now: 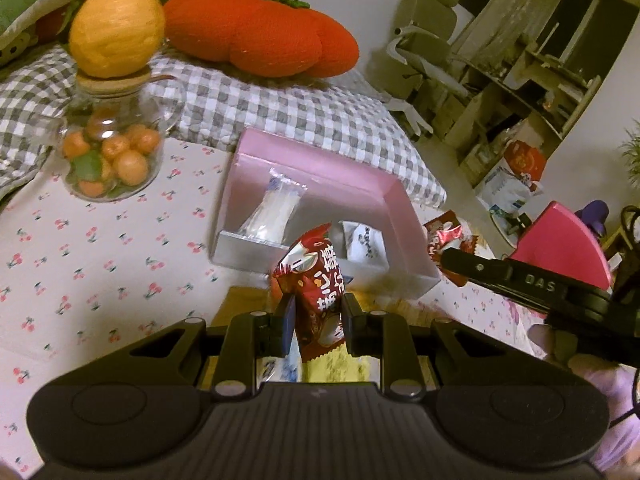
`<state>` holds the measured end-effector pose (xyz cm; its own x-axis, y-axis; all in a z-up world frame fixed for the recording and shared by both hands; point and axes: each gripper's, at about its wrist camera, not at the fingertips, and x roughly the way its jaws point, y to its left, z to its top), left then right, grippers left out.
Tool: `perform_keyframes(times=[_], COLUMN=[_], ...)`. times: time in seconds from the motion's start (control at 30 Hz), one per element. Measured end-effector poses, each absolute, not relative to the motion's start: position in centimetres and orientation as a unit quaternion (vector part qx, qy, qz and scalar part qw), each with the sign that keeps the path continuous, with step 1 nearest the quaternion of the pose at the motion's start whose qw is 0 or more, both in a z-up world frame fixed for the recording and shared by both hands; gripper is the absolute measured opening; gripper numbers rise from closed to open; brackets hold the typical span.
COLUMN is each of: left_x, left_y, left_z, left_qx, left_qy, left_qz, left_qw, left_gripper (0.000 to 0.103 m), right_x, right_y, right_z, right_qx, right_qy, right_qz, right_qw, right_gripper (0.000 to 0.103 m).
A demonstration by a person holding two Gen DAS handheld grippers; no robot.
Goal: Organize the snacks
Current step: 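Carry both red snacks into the pink box and open both tools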
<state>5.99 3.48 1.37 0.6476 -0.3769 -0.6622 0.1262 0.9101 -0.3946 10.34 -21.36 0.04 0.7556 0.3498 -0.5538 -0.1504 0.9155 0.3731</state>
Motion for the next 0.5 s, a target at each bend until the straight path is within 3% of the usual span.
perform_keyframes(times=[0.5], left_x=[13.3], left_y=[-1.3], left_z=[1.0], left_qx=[-0.139], left_qy=[0.412], left_qz=[-0.13], left_qw=[0.891], left_gripper=[0.022], right_x=[14.8], right_y=[-24.1], right_z=[-3.7], right_qx=[0.22], right_qy=[0.358], right_qz=[0.109], right_qw=[0.901], right_gripper=[0.027])
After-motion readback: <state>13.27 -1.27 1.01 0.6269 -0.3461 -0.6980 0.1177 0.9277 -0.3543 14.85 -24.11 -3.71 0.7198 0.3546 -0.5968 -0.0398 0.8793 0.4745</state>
